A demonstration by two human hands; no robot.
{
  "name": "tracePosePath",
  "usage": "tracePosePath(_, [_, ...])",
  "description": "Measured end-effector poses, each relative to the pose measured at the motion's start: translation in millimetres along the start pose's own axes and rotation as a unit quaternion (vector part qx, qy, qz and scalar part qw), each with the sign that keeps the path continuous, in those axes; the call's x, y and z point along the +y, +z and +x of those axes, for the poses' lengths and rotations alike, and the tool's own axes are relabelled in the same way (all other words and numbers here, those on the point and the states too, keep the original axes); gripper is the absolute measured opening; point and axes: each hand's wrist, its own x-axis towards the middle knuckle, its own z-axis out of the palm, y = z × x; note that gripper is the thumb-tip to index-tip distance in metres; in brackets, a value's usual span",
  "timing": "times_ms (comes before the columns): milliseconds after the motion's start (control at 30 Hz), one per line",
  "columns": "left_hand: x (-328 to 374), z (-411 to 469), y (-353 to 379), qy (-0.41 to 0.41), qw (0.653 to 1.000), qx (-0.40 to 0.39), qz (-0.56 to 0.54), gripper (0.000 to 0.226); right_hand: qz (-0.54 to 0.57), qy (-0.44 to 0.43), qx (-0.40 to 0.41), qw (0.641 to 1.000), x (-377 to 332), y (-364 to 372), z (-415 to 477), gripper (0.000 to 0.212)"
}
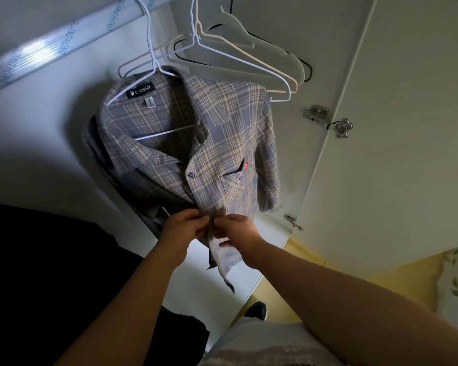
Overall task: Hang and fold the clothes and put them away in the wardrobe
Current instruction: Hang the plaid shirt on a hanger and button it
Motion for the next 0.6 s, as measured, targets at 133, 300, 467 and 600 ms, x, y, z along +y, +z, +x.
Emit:
tracePosePath(133, [7.3,-0.6,5.5,0.011,0.999,0.030,0.020,0.006,-0.209,-0.037,0.004,0.977,0.2,0.1,-3.3,0.047])
tracePosePath(300, [15.9,0.2,12.7,0.018,1.000,-0.009,0.011,0.008,-0.278,-0.092,0.019,0.956,4.5,2.6,-2.9,0.046])
tracePosePath(467, [16.8,6.4,11.8,0.019,0.997,-0.043,-0.057,0.015,-0.292,-0.101,0.060,0.949,0.7,-8.0,3.1,0.020])
tracePosePath(600, [4.6,5.9,9.0,0.021,0.997,-0.026,0.063,0.019,-0.218,-0.115,0.056,0.968,-1.8,-15.1,4.9,0.020])
